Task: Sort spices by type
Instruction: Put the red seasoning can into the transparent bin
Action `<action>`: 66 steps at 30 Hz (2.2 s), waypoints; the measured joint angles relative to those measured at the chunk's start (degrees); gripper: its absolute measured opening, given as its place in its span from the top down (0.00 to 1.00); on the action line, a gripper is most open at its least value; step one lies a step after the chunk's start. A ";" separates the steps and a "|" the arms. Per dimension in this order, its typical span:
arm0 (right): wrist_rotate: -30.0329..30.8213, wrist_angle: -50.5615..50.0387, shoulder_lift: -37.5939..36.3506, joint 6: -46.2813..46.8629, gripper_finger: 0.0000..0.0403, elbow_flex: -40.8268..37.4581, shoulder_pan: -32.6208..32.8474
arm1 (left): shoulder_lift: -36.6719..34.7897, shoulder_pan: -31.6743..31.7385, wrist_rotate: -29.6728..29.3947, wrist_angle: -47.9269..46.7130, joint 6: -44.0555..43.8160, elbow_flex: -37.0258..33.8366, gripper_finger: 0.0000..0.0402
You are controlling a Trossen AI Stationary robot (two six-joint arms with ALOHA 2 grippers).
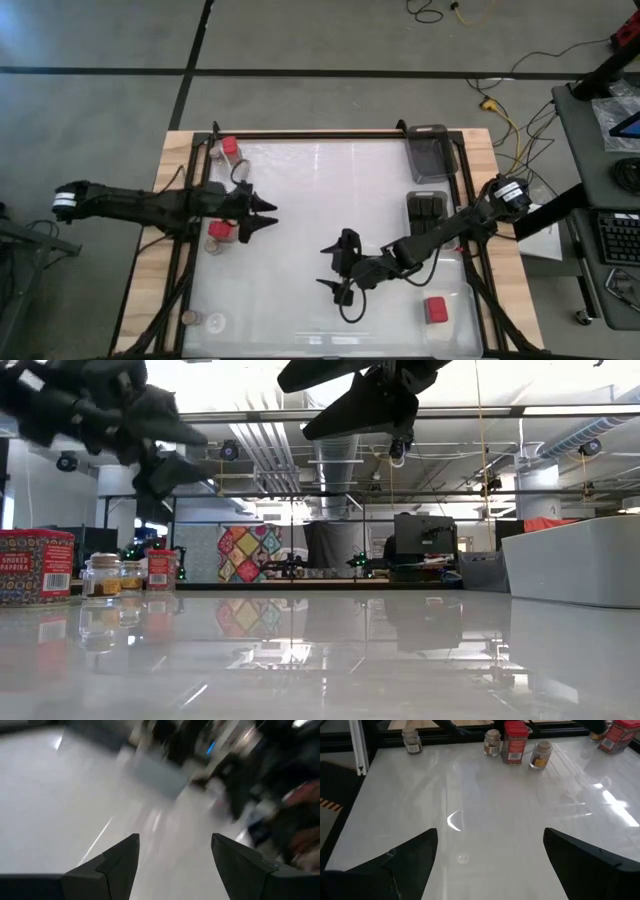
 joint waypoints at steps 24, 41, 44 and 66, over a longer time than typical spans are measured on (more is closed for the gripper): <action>-0.03 -0.76 0.00 -4.13 0.18 0.00 0.00 | 21.14 0.00 -0.01 -93.76 -4.71 35.78 0.42; -0.07 -1.74 0.00 -3.91 0.20 -0.02 0.02 | 25.87 0.00 0.03 -100.03 -2.90 34.94 0.42; -0.09 -1.74 0.00 -3.91 0.21 -0.02 0.02 | 26.29 0.00 0.05 -100.03 -2.75 34.33 0.42; -0.11 -2.12 0.00 -2.91 0.18 -0.04 0.04 | 34.34 0.00 3.01 -100.46 3.61 28.73 0.83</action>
